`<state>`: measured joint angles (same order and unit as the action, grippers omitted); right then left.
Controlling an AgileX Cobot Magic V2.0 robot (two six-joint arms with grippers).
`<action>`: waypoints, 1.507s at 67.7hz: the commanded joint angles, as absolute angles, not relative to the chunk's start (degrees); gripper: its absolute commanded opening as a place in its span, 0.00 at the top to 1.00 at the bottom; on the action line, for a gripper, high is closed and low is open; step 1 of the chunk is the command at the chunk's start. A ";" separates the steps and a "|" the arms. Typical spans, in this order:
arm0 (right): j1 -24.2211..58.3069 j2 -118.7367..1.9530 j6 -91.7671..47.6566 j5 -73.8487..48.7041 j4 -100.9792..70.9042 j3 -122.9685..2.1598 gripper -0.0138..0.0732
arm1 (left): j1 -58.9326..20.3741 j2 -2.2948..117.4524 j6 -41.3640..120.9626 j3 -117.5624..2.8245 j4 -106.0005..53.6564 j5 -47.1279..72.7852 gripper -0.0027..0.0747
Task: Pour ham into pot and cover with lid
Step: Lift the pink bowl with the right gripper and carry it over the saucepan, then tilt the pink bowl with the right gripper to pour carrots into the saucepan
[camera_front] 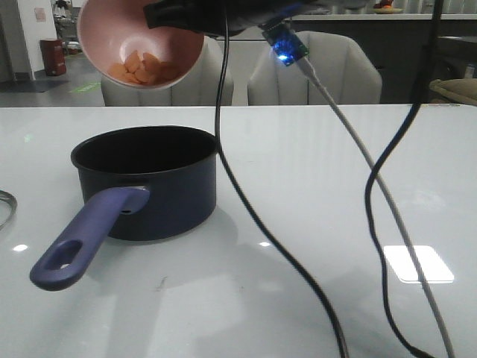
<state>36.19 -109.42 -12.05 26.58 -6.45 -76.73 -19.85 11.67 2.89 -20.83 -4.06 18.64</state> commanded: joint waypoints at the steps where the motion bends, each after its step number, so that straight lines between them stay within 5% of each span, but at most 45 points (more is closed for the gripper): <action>1: 36.16 -105.69 -18.88 39.70 -5.63 -76.27 0.68 | -20.39 12.29 2.57 -22.43 -4.27 14.32 0.21; 38: 41.61 -115.19 -57.20 62.33 -8.97 -75.33 0.68 | -20.39 12.29 2.57 -22.43 -4.27 14.32 0.21; 52: 42.26 -116.06 -58.33 73.77 -9.12 -72.16 0.68 | -20.39 12.29 2.57 -22.43 -4.27 14.32 0.21; 102: 42.16 -116.54 -66.20 73.77 -4.22 -71.09 0.69 | -20.39 12.29 2.57 -22.43 -4.27 14.32 0.21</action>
